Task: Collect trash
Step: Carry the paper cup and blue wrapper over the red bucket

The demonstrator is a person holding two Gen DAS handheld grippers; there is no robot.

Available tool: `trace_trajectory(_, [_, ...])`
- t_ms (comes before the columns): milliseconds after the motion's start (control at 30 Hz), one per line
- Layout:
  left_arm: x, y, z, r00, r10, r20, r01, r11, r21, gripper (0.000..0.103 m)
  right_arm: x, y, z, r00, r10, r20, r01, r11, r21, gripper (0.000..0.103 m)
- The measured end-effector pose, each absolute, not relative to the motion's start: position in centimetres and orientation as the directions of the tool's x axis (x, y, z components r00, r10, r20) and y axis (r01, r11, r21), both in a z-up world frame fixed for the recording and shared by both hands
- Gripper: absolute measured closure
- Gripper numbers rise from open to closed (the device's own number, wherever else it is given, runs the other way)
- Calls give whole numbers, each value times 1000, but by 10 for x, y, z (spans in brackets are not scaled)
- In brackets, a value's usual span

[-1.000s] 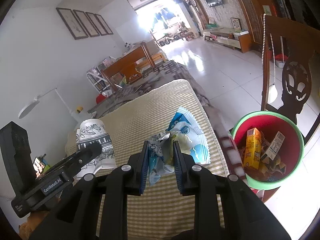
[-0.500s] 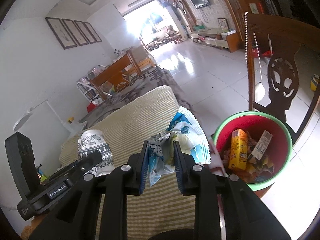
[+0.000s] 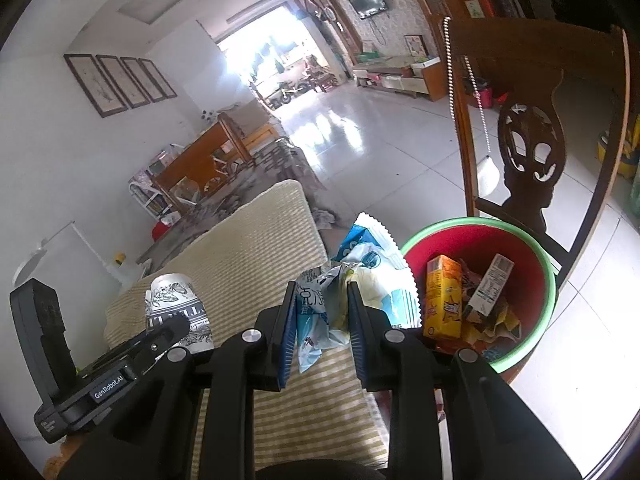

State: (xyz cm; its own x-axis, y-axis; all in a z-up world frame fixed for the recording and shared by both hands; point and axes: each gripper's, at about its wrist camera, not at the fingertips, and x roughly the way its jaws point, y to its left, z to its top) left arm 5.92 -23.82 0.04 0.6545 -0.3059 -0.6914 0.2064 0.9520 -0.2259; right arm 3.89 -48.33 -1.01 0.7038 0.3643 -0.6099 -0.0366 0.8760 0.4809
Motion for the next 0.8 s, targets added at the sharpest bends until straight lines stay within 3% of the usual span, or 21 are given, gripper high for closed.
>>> trace_trajectory(800, [105,-301,-25,530,-465,-709,339,883,-326,58,54,-532,-48,695,310,-649,78,864,497,78])
